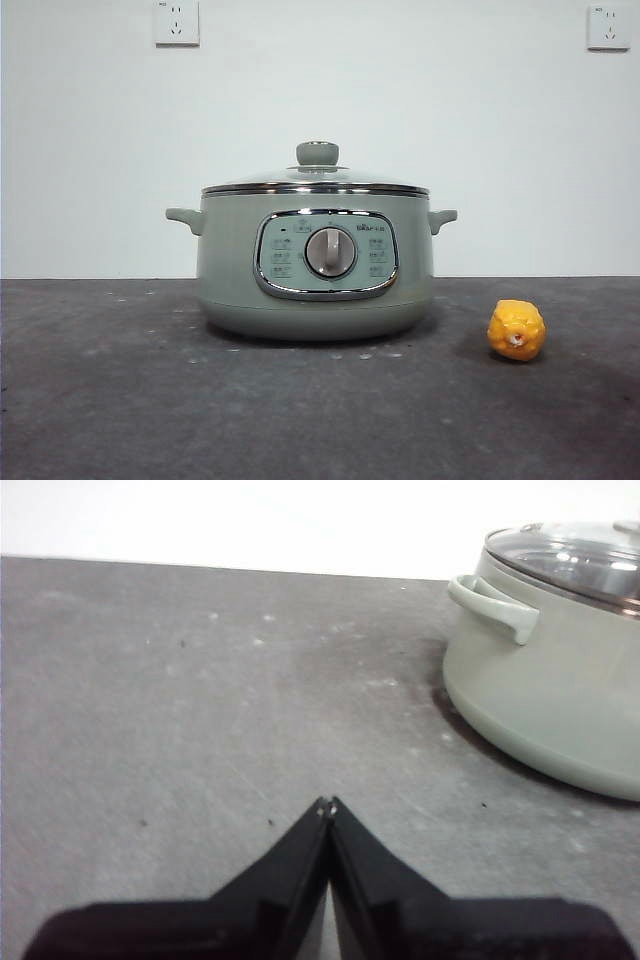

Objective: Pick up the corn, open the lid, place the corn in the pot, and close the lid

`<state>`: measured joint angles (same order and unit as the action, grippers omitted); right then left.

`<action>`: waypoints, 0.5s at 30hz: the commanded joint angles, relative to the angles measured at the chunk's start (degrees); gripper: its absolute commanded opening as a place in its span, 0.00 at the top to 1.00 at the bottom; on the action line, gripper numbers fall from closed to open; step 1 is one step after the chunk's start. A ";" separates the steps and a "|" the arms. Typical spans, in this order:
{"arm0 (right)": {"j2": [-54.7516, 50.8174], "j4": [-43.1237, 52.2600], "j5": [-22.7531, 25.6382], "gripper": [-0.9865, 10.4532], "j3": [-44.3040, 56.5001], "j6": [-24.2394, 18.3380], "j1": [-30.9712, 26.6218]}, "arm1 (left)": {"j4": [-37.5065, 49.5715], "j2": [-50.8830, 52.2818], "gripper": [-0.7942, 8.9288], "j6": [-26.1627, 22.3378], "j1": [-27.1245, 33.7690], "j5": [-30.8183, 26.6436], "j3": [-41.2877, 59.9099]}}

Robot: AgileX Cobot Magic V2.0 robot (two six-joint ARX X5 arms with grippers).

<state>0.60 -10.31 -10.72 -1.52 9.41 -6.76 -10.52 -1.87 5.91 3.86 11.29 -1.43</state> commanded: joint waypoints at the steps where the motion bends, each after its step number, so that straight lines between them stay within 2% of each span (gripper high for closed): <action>1: -0.09 0.37 -0.46 0.92 -1.60 5.20 0.00 | -1.05 -0.11 0.92 3.61 0.20 1.14 -1.99; 6: 0.68 0.22 -1.05 0.92 -6.19 9.01 0.02 | -4.44 -1.66 0.92 4.96 0.20 1.14 -6.84; 15: 9.38 -6.51 -8.02 0.92 -20.83 8.48 0.02 | -11.17 -9.11 0.92 5.64 0.20 7.43 -20.50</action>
<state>9.34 -16.82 -18.24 -20.82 17.76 -6.76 -21.67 -10.59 11.20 3.86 18.09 -20.93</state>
